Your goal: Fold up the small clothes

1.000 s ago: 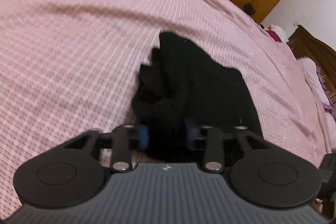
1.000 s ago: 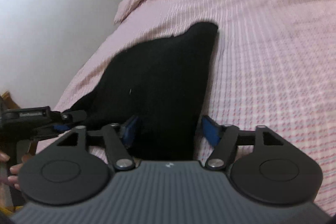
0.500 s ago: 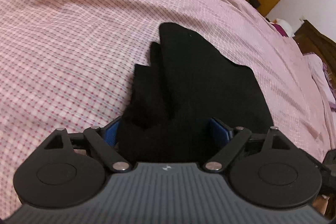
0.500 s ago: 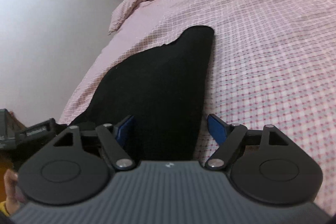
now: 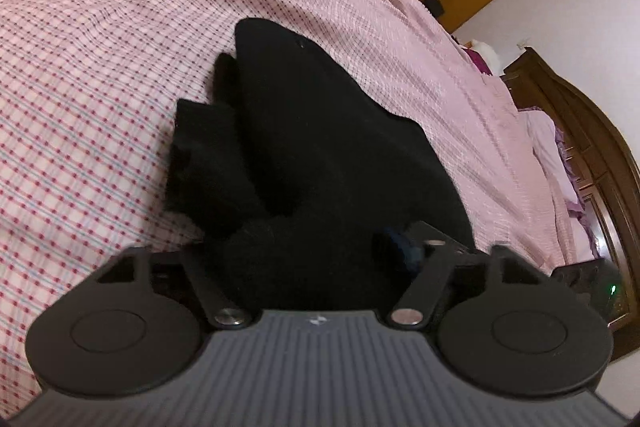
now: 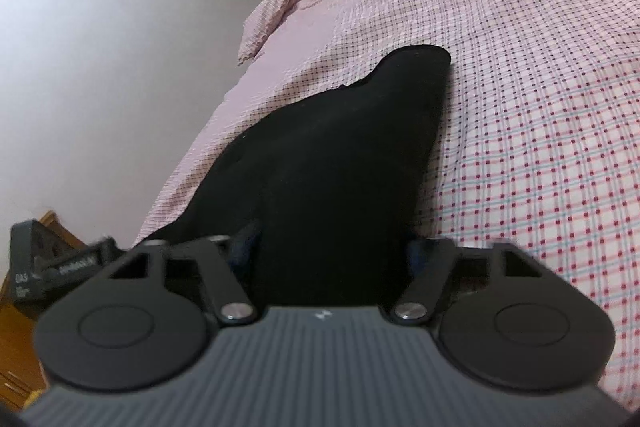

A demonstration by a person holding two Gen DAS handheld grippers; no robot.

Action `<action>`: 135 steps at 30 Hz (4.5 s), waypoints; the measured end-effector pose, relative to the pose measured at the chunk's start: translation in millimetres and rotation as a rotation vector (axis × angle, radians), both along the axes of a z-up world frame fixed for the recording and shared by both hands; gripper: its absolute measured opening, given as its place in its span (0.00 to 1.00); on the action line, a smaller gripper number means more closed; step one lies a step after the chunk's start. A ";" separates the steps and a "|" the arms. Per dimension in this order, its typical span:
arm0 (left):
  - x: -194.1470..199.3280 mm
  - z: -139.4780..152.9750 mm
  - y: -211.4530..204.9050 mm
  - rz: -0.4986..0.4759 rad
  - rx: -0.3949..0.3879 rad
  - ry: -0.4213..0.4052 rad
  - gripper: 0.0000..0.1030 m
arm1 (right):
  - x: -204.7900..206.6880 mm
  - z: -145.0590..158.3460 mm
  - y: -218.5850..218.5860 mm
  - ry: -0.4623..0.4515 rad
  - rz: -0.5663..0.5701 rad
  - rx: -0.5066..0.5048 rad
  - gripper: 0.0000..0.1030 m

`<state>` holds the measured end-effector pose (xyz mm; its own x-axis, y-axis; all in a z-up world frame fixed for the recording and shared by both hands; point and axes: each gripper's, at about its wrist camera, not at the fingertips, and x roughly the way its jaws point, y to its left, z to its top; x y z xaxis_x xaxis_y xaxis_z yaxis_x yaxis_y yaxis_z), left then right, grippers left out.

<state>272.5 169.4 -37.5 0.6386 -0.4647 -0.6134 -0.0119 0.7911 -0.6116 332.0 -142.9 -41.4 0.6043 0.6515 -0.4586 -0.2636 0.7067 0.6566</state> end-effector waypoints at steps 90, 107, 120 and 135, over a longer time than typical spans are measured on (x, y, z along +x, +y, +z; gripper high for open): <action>-230.2 0.4 -170.1 -0.080 0.647 0.104 1.00 | -259.0 0.8 -98.8 0.109 -0.242 -0.488 0.81; -233.2 5.1 -169.5 -0.069 0.650 0.087 1.00 | -259.4 0.4 -99.1 0.110 -0.243 -0.484 0.81; -233.6 4.9 -171.7 -0.069 0.644 0.092 1.00 | -260.0 0.3 -99.2 0.109 -0.244 -0.484 0.81; -233.5 4.6 -171.1 -0.068 0.645 0.092 1.00 | -260.3 0.3 -99.3 0.109 -0.244 -0.483 0.81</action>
